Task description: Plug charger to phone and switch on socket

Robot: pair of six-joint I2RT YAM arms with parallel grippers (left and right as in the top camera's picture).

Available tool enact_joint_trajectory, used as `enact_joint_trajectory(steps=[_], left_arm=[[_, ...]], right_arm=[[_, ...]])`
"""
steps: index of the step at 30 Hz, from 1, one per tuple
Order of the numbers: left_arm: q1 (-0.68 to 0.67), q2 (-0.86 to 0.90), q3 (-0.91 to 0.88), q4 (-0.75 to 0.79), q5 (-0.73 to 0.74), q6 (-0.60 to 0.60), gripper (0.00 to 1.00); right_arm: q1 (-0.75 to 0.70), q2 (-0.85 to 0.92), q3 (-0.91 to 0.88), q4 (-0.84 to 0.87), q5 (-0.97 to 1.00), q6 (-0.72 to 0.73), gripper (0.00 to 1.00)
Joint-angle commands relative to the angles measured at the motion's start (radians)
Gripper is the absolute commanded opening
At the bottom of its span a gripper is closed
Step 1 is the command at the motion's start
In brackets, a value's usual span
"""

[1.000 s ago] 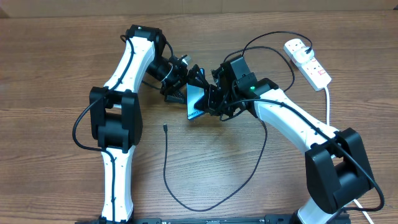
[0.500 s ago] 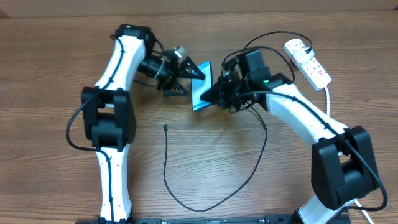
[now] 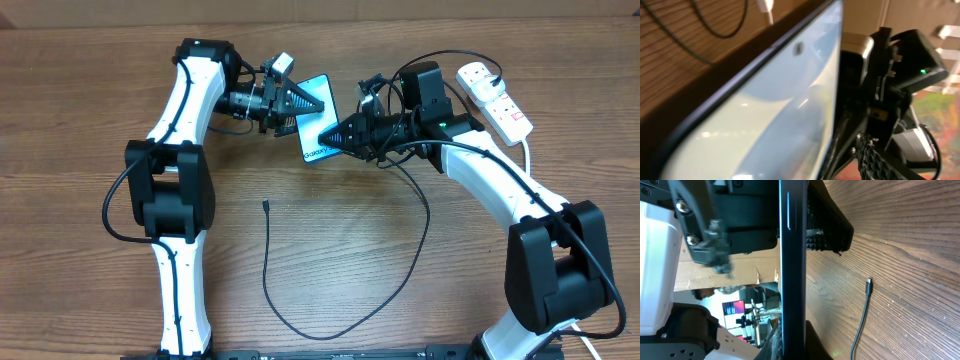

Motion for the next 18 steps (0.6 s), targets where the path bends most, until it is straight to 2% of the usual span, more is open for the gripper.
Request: enact_joint_trajectory(steps=[1, 5, 18], left_arm=[[-0.005, 0.0, 0.021, 0.002, 0.13, 0.048, 0.59], [-0.005, 0.0, 0.021, 0.006, 0.189, 0.048, 0.55], [-0.006, 0.0, 0.021, 0.013, 0.189, 0.047, 0.37]], right_arm=[[-0.005, -0.004, 0.013, 0.019, -0.042, -0.018, 0.04], [-0.005, -0.004, 0.012, 0.019, -0.035, -0.005, 0.04], [0.009, -0.004, 0.012, 0.042, -0.016, 0.024, 0.04]])
